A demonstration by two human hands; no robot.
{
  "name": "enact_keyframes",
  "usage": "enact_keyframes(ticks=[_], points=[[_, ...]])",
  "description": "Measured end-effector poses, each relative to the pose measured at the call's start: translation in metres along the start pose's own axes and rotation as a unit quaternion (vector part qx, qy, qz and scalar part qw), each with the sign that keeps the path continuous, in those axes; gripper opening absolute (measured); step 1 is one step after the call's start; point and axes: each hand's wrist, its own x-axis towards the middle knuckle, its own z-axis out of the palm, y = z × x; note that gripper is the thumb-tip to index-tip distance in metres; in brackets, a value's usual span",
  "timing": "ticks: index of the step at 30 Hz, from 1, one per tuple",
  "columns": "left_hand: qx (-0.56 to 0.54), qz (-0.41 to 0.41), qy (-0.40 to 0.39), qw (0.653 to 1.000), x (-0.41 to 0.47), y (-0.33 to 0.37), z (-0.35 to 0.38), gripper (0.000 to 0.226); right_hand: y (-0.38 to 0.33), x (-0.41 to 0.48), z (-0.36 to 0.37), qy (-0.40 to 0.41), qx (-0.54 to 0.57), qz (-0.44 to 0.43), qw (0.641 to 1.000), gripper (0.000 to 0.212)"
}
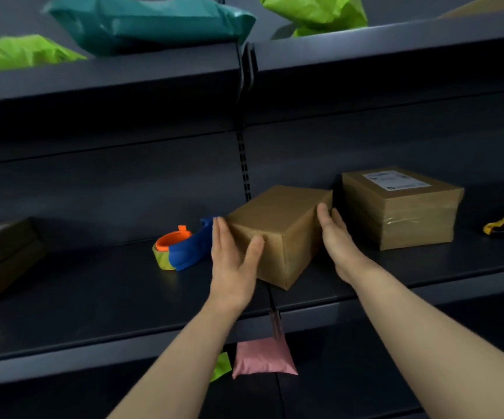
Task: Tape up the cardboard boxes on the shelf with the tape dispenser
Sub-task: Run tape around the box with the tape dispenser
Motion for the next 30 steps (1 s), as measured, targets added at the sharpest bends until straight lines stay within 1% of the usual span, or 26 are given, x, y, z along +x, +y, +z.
enact_keyframes(ticks=[1, 2, 3, 4, 5, 6, 8, 9, 10, 11, 12, 13, 14, 15, 16, 17, 19, 20, 21, 22, 24, 26, 27, 28, 29, 30], points=[[-0.005, 0.010, 0.021, 1.000, 0.002, -0.004, -0.002, 0.065, 0.002, 0.000, -0.002, 0.007, -0.012, -0.010, 1.000, 0.070], [-0.010, -0.003, 0.073, 0.997, 0.004, -0.009, -0.006, 0.043, 0.005, -0.001, -0.005, 0.017, -0.033, -0.026, 0.999, 0.062], [-0.029, -0.043, 0.139, 0.989, 0.005, -0.013, -0.009, 0.022, 0.007, -0.003, -0.008, 0.029, -0.057, -0.039, 0.997, 0.052], [-0.051, -0.089, 0.211, 0.972, 0.005, -0.013, -0.012, 0.021, 0.008, -0.004, -0.011, 0.039, -0.069, -0.051, 0.995, 0.047], [-0.081, -0.130, 0.253, 0.955, 0.005, -0.010, -0.014, 0.026, 0.008, -0.008, -0.013, 0.041, -0.071, -0.058, 0.995, 0.048], [-0.131, -0.153, 0.258, 0.945, 0.004, -0.005, -0.015, 0.029, 0.008, -0.011, -0.012, 0.032, -0.062, -0.060, 0.996, 0.050], [-0.231, -0.179, 0.187, 0.938, 0.001, 0.004, -0.015, 0.035, 0.007, -0.021, -0.009, -0.004, -0.041, -0.053, 0.998, 0.056], [-0.244, -0.188, 0.150, 0.939, 0.002, 0.005, -0.016, 0.041, 0.006, -0.027, -0.007, -0.002, -0.051, -0.051, 0.997, 0.059], [-0.223, -0.184, 0.131, 0.948, 0.004, 0.005, -0.019, 0.045, 0.006, -0.030, -0.007, 0.027, -0.072, -0.055, 0.995, 0.063], [-0.176, -0.173, 0.135, 0.960, 0.007, 0.001, -0.022, 0.045, 0.005, -0.034, -0.009, 0.069, -0.095, -0.068, 0.991, 0.067], [-0.105, -0.156, 0.158, 0.969, 0.011, -0.005, -0.025, 0.046, 0.006, -0.037, -0.012, 0.110, -0.112, -0.088, 0.984, 0.071], [-0.039, -0.148, 0.194, 0.969, 0.014, -0.010, -0.028, 0.047, 0.006, -0.039, -0.016, 0.140, -0.129, -0.105, 0.976, 0.068], [0.007, -0.150, 0.231, 0.961, 0.014, -0.012, -0.029, 0.047, 0.007, -0.039, -0.018, 0.162, -0.153, -0.121, 0.967, 0.058], [0.018, -0.152, 0.256, 0.955, 0.011, -0.011, -0.027, 0.046, 0.008, -0.038, -0.019, 0.168, -0.172, -0.126, 0.962, 0.047], [-0.004, -0.144, 0.259, 0.955, 0.007, -0.008, -0.024, 0.043, 0.009, -0.034, -0.019, 0.154, -0.178, -0.121, 0.964, 0.038], [-0.035, -0.135, 0.238, 0.961, 0.004, -0.006, -0.018, 0.037, 0.008, -0.033, -0.017, 0.121, -0.164, -0.105, 0.973, 0.038], [-0.044, -0.134, 0.145, 0.979, 0.000, -0.002, -0.008, 0.027, 0.010, -0.030, -0.013, 0.053, -0.109, -0.064, 0.991, 0.047], [-0.036, -0.139, 0.113, 0.983, -0.001, 0.000, -0.006, 0.025, 0.011, -0.030, -0.013, 0.047, -0.085, -0.049, 0.994, 0.047], [-0.042, -0.155, 0.106, 0.981, 0.000, 0.002, -0.005, 0.025, 0.012, -0.031, -0.014, 0.054, -0.074, -0.049, 0.995, 0.045], [-0.067, -0.172, 0.118, 0.976, 0.000, 0.005, -0.006, 0.031, 0.012, -0.034, -0.015, 0.065, -0.075, -0.057, 0.993, 0.045], [-0.154, -0.206, 0.144, 0.956, -0.002, 0.011, -0.006, 0.053, 0.008, -0.041, -0.018, 0.070, -0.096, -0.049, 0.992, 0.053], [-0.180, -0.219, 0.134, 0.950, -0.005, 0.018, -0.004, 0.070, 0.002, -0.046, -0.014, 0.021, -0.079, -0.009, 0.997, 0.061], [-0.184, -0.228, 0.111, 0.950, -0.006, 0.023, -0.005, 0.070, -0.003, -0.050, -0.011, -0.011, -0.049, 0.006, 0.999, 0.062], [-0.212, -0.244, 0.100, 0.941, -0.005, 0.026, -0.005, 0.063, -0.007, -0.052, -0.008, -0.032, -0.015, 0.010, 0.999, 0.060], [-0.259, -0.262, 0.095, 0.925, -0.002, 0.028, -0.006, 0.051, -0.012, -0.055, -0.007, -0.041, 0.018, -0.002, 0.999, 0.055], [-0.296, -0.278, 0.088, 0.909, -0.001, 0.029, -0.006, 0.038, -0.019, -0.058, -0.006, -0.043, 0.043, -0.029, 0.998, 0.047]])
